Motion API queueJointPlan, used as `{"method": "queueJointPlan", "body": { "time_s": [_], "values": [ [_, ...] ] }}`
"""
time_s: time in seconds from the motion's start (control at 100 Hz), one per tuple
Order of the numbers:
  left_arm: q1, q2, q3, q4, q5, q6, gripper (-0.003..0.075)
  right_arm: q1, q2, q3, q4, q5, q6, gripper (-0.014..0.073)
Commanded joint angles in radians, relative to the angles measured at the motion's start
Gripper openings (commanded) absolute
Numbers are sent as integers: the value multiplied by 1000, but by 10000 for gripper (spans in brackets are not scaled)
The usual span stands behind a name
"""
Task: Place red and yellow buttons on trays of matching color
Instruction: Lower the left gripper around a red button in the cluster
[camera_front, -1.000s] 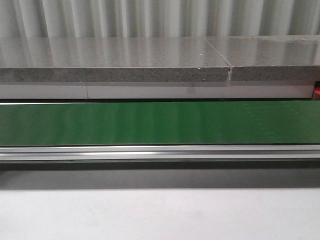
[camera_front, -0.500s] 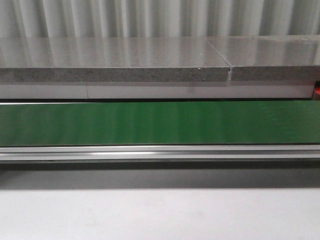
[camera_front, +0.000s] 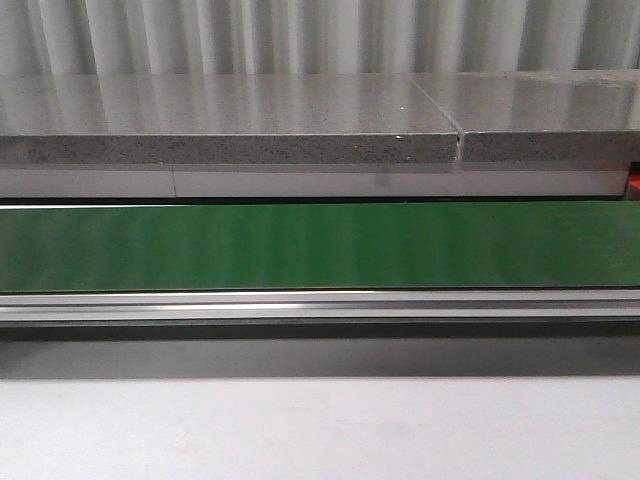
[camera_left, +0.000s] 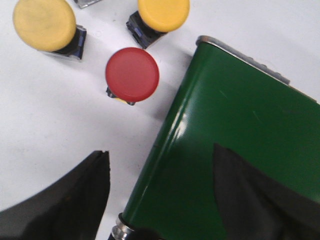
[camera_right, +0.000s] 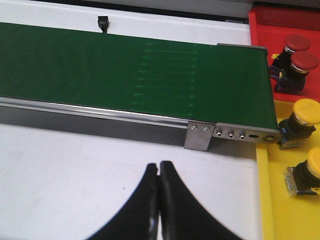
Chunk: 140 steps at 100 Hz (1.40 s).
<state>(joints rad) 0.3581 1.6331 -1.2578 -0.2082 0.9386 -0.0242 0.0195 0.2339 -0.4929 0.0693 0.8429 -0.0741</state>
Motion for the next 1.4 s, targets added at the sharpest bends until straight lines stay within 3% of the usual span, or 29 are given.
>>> {"method": "queueJointPlan", "body": {
  "time_s": [0.0,0.47,1.18,1.25,1.39],
  "values": [
    [16,-14,-50,-25,-6,-10,428,1,9,-24,5,-60,-4,-67],
    [16,114,-129,-25,1,-7,428,1,9,-24,5,-60,-4,-67],
    [14,240,-137,-60,-126,17,426,1,9,-24,5,-60,-4,-67],
    [14,242,-137,-60,-131,17,400,1,9,-24,5,-60,-4,-67],
    [14,242,-137,-60,-141,24,267,1,9,-24,5,-60,-4,-67]
  ]
}}
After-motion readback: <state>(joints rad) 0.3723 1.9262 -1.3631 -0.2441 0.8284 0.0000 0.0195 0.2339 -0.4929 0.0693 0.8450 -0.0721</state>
